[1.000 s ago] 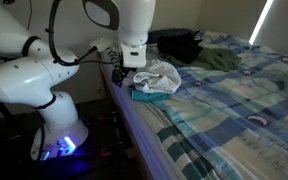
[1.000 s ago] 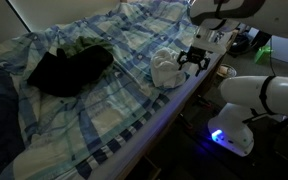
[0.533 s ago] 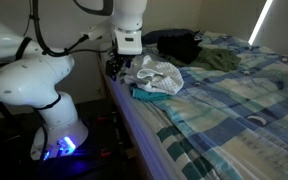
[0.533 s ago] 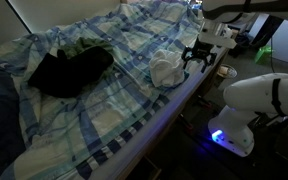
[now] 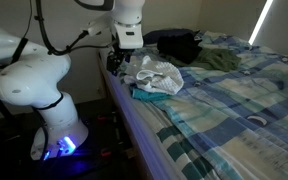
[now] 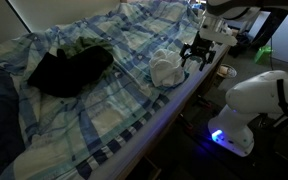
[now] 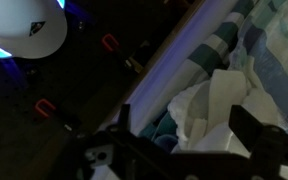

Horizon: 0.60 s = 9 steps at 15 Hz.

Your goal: Put the white towel on the blue towel

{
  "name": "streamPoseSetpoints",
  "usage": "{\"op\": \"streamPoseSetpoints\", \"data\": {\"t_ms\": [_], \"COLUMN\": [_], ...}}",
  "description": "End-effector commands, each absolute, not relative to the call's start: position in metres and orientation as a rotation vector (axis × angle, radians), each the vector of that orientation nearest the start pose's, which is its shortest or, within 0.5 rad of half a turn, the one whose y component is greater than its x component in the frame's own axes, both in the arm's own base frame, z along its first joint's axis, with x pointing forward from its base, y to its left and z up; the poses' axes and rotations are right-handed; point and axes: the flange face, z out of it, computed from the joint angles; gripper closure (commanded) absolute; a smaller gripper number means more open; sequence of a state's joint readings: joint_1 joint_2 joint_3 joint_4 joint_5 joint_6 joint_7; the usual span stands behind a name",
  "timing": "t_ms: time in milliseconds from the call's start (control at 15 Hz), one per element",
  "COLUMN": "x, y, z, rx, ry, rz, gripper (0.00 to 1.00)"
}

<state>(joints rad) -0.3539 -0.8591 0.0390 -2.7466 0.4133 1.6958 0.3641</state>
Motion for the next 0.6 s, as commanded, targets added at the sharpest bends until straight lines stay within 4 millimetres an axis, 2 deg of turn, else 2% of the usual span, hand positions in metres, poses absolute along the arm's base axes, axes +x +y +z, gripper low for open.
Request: {"op": "streamPoseSetpoints", "data": {"t_ms": [0,533], "x": [0.281,0.304], "y": [-0.047,-0.033], "z": [0.45,0.471], "rx": [-2.545,-2.617], "ry": [1.051,0.913], "rz": [0.213,0.002], "gripper": [0.0,0.0]}}
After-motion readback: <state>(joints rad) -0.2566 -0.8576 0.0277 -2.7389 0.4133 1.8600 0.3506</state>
